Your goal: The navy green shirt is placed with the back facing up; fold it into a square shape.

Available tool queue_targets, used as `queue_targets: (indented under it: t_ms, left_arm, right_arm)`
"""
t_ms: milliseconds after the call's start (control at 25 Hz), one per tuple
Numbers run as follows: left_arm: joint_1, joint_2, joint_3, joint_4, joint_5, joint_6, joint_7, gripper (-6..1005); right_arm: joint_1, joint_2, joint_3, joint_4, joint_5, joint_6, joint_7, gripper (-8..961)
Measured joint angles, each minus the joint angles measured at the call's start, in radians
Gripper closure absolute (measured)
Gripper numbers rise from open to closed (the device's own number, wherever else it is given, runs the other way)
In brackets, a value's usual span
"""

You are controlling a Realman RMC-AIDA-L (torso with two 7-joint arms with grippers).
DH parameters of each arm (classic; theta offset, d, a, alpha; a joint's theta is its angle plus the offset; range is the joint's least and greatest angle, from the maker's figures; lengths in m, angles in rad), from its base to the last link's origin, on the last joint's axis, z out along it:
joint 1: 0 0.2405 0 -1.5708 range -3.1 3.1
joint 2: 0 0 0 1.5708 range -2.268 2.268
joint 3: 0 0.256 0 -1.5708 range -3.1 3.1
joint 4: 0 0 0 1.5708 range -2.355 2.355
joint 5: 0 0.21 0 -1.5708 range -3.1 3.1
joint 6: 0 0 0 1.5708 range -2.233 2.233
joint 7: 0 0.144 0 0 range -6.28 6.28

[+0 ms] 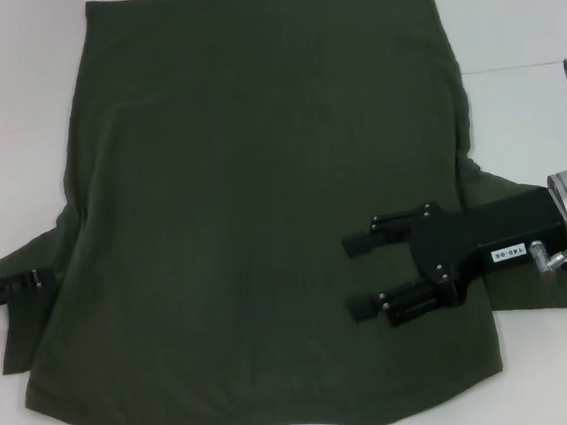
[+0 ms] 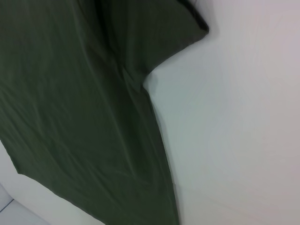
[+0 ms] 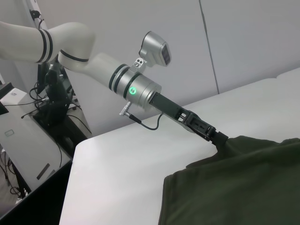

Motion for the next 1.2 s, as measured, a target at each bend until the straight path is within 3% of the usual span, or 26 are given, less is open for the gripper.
queue_targets:
  t_ms: [720, 1200]
  left_arm:
    - [-0.024, 0.002, 0.028, -0.020, -0.002, -0.002, 0.001, 95]
    - [-0.030, 0.006, 0.039, -0.028, 0.030, -0.035, -0.006, 199]
  right_arm:
    - [0.009, -0.002, 0.000, -0.002, 0.000, 0.016, 0.013, 36]
    - [0.010, -0.002, 0.000, -0.002, 0.000, 0.017, 0.015, 37]
